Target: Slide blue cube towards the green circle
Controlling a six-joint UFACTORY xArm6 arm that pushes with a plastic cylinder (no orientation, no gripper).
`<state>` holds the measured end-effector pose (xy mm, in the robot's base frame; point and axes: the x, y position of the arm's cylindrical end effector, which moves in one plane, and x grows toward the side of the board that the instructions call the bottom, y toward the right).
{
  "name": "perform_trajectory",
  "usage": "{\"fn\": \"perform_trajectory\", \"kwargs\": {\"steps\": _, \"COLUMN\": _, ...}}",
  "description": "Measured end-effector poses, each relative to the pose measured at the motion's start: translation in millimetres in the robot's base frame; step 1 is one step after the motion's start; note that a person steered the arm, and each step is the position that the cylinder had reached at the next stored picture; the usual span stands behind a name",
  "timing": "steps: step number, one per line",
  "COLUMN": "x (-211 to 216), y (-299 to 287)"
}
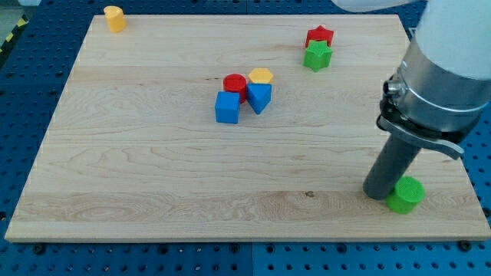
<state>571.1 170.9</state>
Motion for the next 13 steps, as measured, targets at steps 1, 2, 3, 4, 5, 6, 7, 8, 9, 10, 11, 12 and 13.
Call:
{"fn": "perform_trajectory", "kwargs": {"steps": 1, "x": 0, "y": 20}}
{"fn": "perform_trajectory", "kwargs": {"steps": 2, "x": 5, "y": 32}}
{"fn": "perform_trajectory", "kwargs": {"steps": 3, "x": 14, "y": 32}}
{"fn": "perform_trajectory", "kwargs": {"steps": 4, "x": -5, "y": -5}}
{"fn": "perform_trajectory", "kwargs": {"steps": 5, "x": -34, "y": -116}}
{"fn": "perform_trajectory", "kwargs": {"steps": 6, "x": -64, "y": -248}}
{"fn": "perform_trajectory", "kwargs": {"steps": 7, "x": -128, "y": -338}}
{"fn": "perform_trajectory", "kwargs": {"steps": 8, "x": -157, "y": -331}}
{"fn": "perform_trajectory", "kwargs": {"steps": 9, "x": -157, "y": -292}}
{"fn": "perform_trajectory", "kwargs": {"steps": 10, "x": -157, "y": -246}}
{"fn": "perform_trajectory", "kwargs": {"steps": 11, "x": -149, "y": -209}}
{"fn": "perform_trajectory", "kwargs": {"steps": 12, "x": -132, "y": -191}}
{"fn": "perform_trajectory", "kwargs": {"steps": 13, "x": -129, "y": -158}}
